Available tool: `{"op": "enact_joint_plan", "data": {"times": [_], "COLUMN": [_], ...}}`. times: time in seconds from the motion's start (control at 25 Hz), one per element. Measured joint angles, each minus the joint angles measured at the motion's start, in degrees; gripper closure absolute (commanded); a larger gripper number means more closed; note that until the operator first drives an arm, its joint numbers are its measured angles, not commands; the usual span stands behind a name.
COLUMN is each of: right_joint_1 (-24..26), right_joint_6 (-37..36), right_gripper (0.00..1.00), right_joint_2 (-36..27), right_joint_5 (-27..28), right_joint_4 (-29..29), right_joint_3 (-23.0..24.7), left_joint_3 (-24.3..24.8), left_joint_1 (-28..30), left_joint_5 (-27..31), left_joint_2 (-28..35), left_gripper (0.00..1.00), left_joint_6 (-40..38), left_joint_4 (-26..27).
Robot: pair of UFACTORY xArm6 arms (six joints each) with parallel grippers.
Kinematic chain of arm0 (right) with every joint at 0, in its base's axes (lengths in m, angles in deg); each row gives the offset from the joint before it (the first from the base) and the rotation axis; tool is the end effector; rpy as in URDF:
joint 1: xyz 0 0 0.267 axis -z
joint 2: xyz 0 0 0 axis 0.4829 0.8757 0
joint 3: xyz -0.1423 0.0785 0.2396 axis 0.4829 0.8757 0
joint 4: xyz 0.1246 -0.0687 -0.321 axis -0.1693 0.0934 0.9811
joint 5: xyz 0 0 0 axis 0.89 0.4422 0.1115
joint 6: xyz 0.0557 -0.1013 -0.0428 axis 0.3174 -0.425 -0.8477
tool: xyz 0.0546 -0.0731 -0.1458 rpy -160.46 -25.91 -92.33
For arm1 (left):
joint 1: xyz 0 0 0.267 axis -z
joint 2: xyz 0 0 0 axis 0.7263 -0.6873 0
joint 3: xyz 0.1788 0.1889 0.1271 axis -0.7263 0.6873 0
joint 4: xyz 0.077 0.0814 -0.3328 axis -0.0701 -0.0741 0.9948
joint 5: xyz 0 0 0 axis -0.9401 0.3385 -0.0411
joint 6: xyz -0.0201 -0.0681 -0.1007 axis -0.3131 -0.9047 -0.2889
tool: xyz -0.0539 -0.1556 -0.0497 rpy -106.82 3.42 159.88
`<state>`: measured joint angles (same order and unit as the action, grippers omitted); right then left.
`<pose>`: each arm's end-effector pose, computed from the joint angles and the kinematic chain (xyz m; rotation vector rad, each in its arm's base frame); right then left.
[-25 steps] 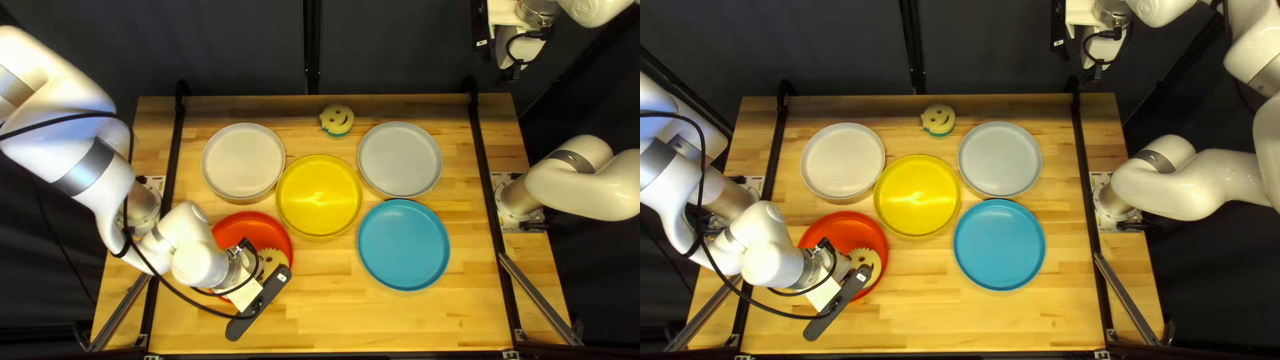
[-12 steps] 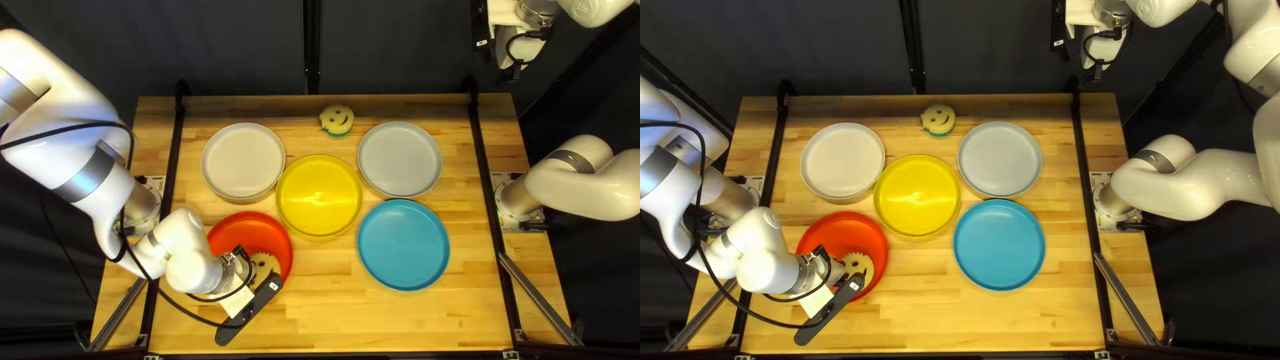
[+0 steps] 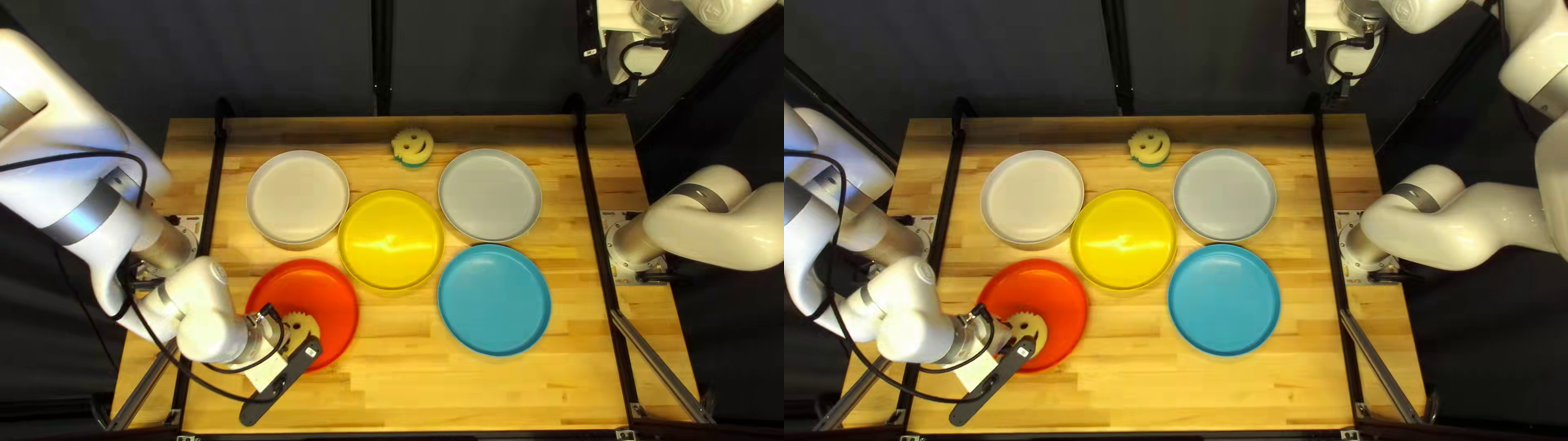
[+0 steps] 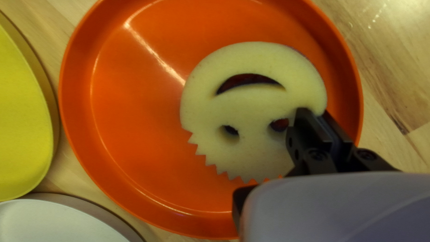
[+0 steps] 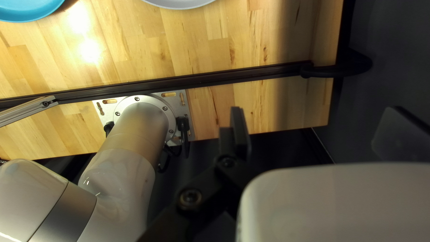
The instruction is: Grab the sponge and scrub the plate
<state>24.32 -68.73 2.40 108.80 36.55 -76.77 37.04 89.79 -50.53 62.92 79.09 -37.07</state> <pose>0.1549 -0.2171 0.2935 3.1338 -0.1857 -0.0449 0.2615 -0.2269 0.0432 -2.8290 1.1718 -0.1674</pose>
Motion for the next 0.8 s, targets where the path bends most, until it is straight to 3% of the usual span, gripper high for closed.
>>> {"op": "enact_joint_plan", "data": {"times": [0.8], "right_joint_1": [0.00], "right_joint_6": [0.00], "right_gripper": [0.00], "right_joint_2": [0.00], "right_joint_5": [0.00], "right_joint_4": [0.00], "right_joint_3": [0.00], "left_joint_3": [-2.12], "left_joint_1": [-12.56], "left_joint_5": [-5.10], "left_joint_2": [-3.37], "left_gripper": [1.00], "left_joint_6": [11.93], "left_joint_4": [-1.77]}}
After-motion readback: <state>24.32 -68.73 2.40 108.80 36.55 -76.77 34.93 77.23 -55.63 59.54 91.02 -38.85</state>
